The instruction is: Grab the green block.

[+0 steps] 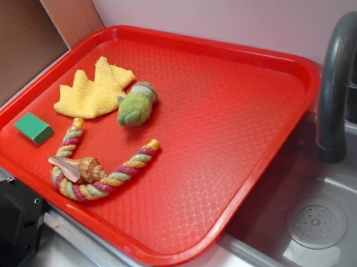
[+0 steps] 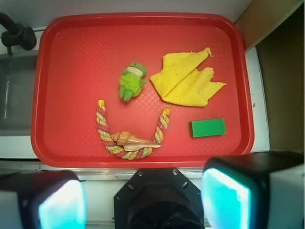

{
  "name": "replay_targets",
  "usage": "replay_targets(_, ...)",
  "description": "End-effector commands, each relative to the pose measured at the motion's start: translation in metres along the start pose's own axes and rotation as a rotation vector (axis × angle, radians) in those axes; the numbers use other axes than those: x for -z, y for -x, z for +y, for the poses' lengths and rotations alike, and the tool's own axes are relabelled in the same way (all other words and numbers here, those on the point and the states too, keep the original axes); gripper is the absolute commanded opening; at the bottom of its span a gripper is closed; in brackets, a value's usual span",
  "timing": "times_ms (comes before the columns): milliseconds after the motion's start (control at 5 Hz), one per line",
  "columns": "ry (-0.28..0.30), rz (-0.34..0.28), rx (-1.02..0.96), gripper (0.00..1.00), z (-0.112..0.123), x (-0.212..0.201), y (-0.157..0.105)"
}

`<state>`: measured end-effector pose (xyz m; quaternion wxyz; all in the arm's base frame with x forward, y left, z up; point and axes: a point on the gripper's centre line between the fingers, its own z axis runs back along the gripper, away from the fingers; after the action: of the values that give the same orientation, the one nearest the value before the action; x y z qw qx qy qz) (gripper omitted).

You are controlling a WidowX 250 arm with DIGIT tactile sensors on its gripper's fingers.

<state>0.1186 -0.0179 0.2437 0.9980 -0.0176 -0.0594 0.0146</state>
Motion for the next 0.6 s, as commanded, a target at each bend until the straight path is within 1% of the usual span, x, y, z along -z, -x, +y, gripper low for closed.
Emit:
replay_targets(0,0.0,0.0,0.0,1.0,0.0,0.0,0.0)
replay_targets(200,0.019,0.004,-0.255,1.0,0.014,0.011,-0.007)
replay_targets(400,-0.017,-0.054,-0.499,1.0,0.027,0.027,-0.013)
